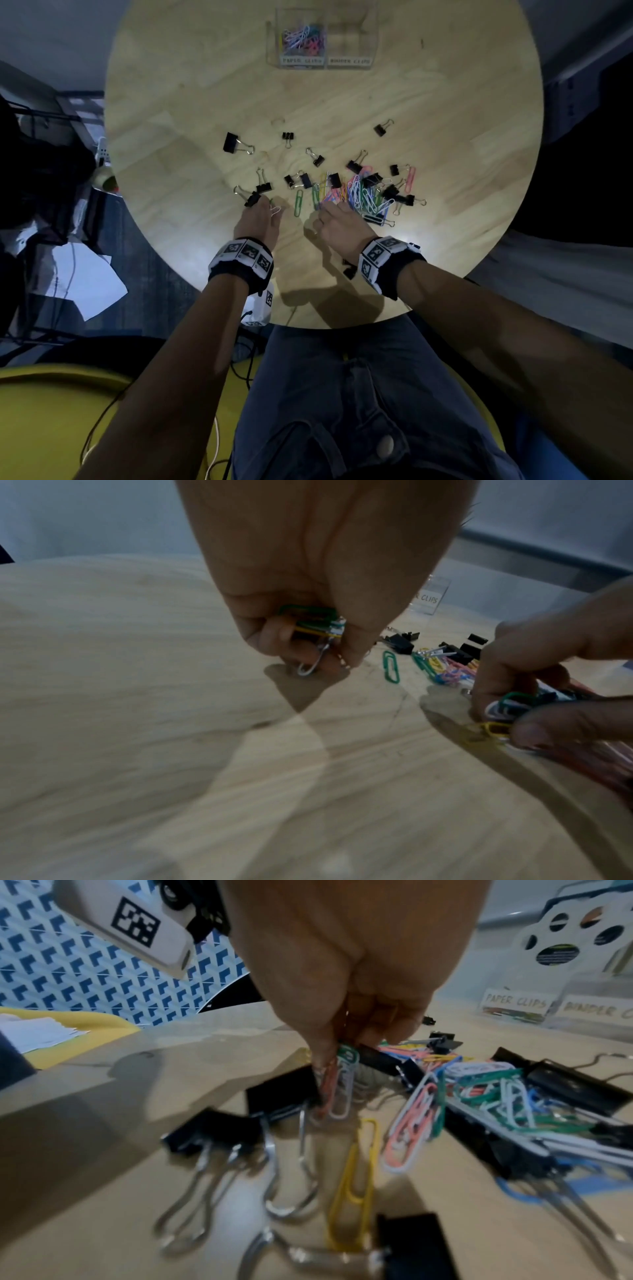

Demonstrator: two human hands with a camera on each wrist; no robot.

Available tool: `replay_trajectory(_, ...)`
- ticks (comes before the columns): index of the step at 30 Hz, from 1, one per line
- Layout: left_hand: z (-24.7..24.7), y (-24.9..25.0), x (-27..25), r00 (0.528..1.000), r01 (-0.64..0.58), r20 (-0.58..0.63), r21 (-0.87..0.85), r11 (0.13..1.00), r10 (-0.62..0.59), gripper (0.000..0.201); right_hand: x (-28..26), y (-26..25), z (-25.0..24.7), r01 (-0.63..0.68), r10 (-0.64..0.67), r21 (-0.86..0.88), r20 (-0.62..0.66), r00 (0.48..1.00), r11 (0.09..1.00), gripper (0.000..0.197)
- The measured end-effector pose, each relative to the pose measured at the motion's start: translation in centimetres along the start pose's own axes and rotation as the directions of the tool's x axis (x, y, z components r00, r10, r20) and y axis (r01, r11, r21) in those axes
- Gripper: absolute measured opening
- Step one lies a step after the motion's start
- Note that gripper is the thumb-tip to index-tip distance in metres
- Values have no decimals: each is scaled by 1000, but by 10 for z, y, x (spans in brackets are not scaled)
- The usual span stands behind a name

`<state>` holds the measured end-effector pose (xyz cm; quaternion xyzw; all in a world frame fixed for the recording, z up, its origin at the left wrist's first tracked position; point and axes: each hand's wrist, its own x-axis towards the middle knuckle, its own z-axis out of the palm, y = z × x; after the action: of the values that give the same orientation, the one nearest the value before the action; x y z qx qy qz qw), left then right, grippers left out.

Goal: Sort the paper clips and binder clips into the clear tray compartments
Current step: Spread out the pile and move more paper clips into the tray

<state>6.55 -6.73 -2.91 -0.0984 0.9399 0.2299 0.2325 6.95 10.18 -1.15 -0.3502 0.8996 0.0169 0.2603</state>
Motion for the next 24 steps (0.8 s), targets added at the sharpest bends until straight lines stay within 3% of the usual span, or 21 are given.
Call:
replay_trajectory(2, -4, 3, 1, 999, -35, -7, -22, 999, 35, 30, 6, 11, -4, -39, 45, 73, -79, 996, 997, 32)
replay_trajectory(5, -14, 12, 7, 997, -75, -28, -65, 995, 73, 27, 11, 31, -30, -163, 255, 383, -205, 945, 909, 21)
replay_trajectory(7, -21, 17, 10, 996, -85, -29, -113, 990, 82, 25, 17, 45, -51, -215, 393, 595, -187, 900, 775, 14)
replay_trajectory(10, -33, 22, 19, 996, -88, -27, -142, 986, 85, 23, 36, 75, -91, -189, 441, 844, -63, 895, 503, 14)
replay_trajectory(14, -48, 30, 38, 997, -72, -37, -146, 987, 68, 21, 72, 111, -147, -130, 524, 931, -74, 849, 341, 23)
replay_trajectory(16, -58, 36, 44, 997, -70, -37, -149, 986, 66, 18, 98, 127, -167, -113, 569, 929, -117, 814, 352, 19)
replay_trajectory(19, -75, 46, 54, 992, -115, -62, -139, 984, 107, 20, 136, 146, -184, -177, 595, 837, -204, 778, 518, 12)
replay_trajectory(20, -81, 49, 60, 990, -132, -75, -130, 983, 123, 21, 146, 150, -187, -199, 586, 803, -217, 781, 562, 7)
replay_trajectory(24, -104, 71, 100, 971, -195, -148, -49, 980, 186, 23, 167, 154, -188, -260, 534, 736, -161, 830, 626, 26)
